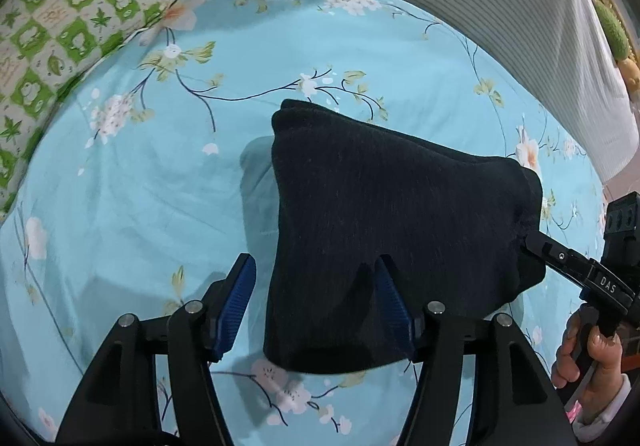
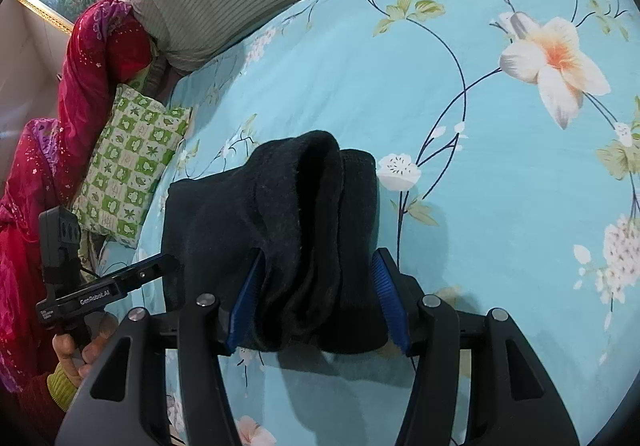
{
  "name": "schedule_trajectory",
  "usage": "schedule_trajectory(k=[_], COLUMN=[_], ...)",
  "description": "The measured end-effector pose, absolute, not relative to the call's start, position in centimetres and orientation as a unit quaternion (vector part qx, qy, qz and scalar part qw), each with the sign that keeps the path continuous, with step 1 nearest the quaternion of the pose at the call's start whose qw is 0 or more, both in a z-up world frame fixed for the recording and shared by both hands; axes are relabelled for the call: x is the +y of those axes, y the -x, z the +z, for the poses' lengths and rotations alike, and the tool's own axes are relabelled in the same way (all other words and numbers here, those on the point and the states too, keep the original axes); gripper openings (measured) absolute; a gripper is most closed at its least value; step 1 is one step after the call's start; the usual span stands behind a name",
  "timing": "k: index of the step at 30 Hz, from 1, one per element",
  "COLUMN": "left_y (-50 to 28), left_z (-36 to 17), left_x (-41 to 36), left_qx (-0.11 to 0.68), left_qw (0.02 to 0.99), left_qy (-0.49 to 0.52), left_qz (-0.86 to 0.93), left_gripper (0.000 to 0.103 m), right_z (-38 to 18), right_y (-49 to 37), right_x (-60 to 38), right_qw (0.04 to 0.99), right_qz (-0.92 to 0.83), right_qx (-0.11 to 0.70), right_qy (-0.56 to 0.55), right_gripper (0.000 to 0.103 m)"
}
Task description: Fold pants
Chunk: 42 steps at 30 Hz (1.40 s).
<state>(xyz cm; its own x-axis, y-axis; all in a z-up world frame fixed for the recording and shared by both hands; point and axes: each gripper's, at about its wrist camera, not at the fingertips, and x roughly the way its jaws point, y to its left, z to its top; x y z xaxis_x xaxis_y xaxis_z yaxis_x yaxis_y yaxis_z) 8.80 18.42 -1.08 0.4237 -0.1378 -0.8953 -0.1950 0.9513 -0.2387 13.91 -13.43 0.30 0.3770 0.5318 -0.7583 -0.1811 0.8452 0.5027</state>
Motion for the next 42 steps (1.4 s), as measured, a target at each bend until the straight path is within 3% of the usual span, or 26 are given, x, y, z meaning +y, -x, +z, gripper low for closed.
schedule_trajectory(k=[9,20,31,42], left_y=[-6.8,-4.7,-2.0,-0.2], left_z=[-0.2,0.4,1.8,2.0], left_x=[17.0,15.7,13.2,12.5], left_qx=[0.530,0.524,0.497,0.484], left_qw=[0.837,0.842,0.861,0.869], left_qy=[0.131,0.114,0.056,0.063], left_qz=[0.031,0.052,0.090,0.089], left_gripper=[0.073,0.074,0.077,0.080], right_z=[1.0,1.8,3.1,3.5], right_y=[-12.2,-10.6,-7.6,-4.7], right_x=[-13.3,-13.0,-10.5,-8.2], right_qw=[0.821,0.831,0.852,0.873], right_qz=[0.215,0.213,0.226,0.226], right_qx=[0.505,0.495,0.469,0.431], right_qy=[-0.158,-0.136,-0.054,0.023], right_gripper=[0.066,0.070,0.080,0.087])
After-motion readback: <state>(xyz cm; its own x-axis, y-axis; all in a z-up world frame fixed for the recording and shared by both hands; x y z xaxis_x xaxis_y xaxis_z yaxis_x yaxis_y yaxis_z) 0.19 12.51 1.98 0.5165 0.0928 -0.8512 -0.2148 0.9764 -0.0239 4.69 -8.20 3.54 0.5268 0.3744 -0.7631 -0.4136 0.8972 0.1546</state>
